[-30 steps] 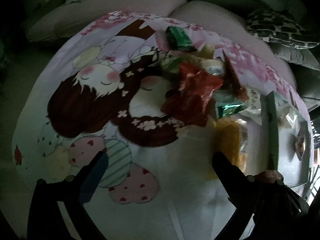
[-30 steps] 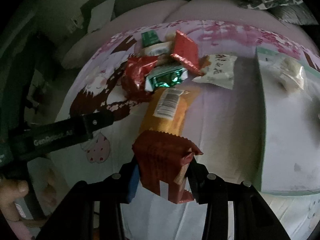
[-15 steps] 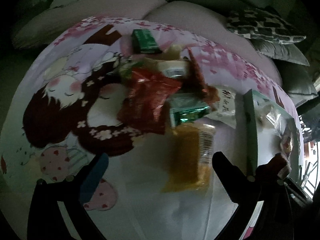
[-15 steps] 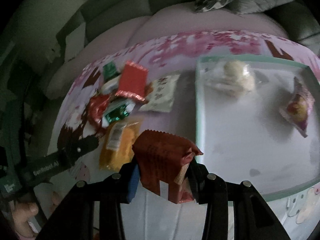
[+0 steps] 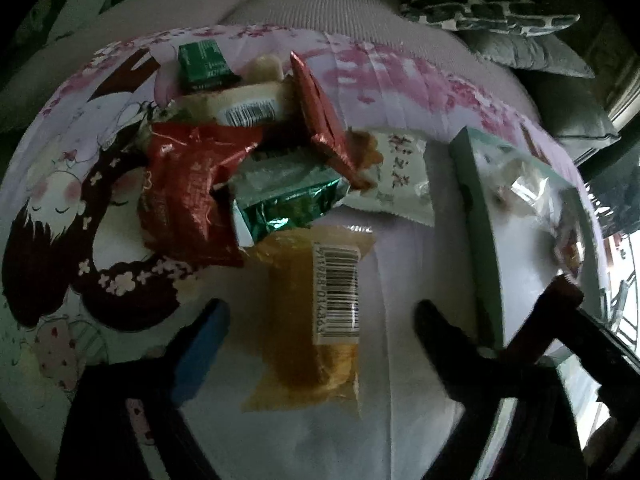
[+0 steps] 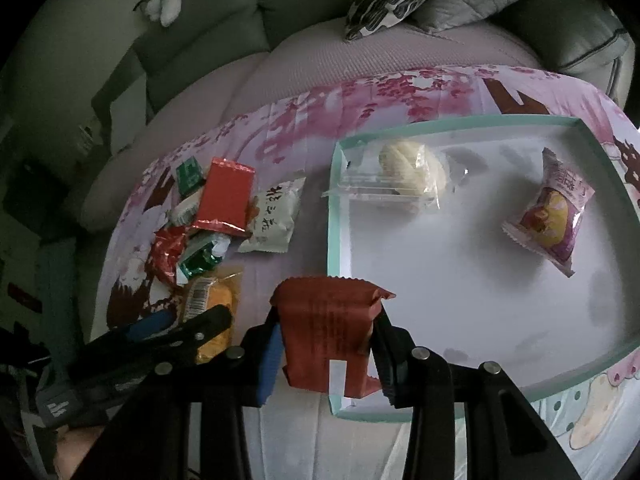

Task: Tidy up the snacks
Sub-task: 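Lift the red box with the right gripper while left grasps the yellow barcode cake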

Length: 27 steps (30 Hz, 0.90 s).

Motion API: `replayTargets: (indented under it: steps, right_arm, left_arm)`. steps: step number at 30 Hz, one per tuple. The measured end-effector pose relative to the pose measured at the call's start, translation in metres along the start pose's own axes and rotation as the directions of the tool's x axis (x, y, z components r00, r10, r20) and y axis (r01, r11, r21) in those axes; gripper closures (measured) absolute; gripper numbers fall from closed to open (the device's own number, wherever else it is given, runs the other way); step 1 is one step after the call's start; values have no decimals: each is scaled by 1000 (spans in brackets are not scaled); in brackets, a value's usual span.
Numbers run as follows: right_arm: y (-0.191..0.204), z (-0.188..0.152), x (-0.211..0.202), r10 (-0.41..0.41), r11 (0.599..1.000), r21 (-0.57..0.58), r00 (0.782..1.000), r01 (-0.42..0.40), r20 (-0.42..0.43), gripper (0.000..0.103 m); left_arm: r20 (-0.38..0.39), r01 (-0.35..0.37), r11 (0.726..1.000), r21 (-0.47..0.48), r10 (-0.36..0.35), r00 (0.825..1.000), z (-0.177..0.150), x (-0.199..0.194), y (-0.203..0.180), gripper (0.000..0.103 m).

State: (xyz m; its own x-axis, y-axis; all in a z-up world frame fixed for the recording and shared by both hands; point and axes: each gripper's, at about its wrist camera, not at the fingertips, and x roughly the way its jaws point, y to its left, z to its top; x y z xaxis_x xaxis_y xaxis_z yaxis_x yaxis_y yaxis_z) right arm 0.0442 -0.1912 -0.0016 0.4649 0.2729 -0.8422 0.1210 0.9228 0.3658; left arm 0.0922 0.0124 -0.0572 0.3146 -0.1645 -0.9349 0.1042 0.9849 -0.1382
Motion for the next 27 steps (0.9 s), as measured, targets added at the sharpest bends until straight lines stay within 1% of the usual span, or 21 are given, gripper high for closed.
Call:
replayTargets:
  steps: [2, 3, 4, 5, 6, 10, 18, 23, 25, 27]
  right_arm:
    - [-2, -1, 0, -2, 1000, 8, 1000, 2, -2, 60]
    - [-4, -1, 0, -1, 1000, 15, 1000, 1, -4, 60]
    - [-5, -1, 0, -2, 1000, 19, 1000, 2, -4, 60]
    - [-7, -1, -1, -3, 1000, 22, 1000, 3, -2, 60]
    - [-8, -1, -2, -4, 1000, 26, 1000, 4, 0, 60]
    - [-9, 0, -2, -4, 999, 32, 1000, 4, 1, 60]
    - [-8, 0, -2, -6, 999, 37, 1000, 6, 1, 60]
    - [-9, 1, -3, -6, 999, 37, 1000, 6, 1, 60]
    - [-9, 1, -4, -4, 999, 42, 1000, 4, 5, 60]
    - [-12, 1, -6, -3, 999, 50, 1000, 3, 11, 60]
  left_arm:
    - [-6, -15, 1000, 3, 15, 1000, -1, 3, -1, 24]
    - [-8, -14, 1000, 1, 14, 1000, -1, 4, -1, 30]
    - [-7, -10, 1000, -2, 10, 1000, -2, 3, 0, 41]
    - [-5, -8, 1000, -4, 8, 1000, -2, 3, 1, 48]
    - [-2, -13, 1000, -2, 13, 1000, -2, 3, 1, 58]
    - [17, 9, 1000, 3, -9, 1000, -3, -1, -1, 62]
    - [41, 24, 1000, 18, -25, 999, -3, -9, -6, 63]
    - [89, 40, 999, 37, -43, 995, -5, -26, -12, 65]
    - [115, 44, 997, 56, -51, 992, -5, -34, -18, 72]
    - [138, 48, 996, 76, -58, 989, -5, -42, -24, 77]
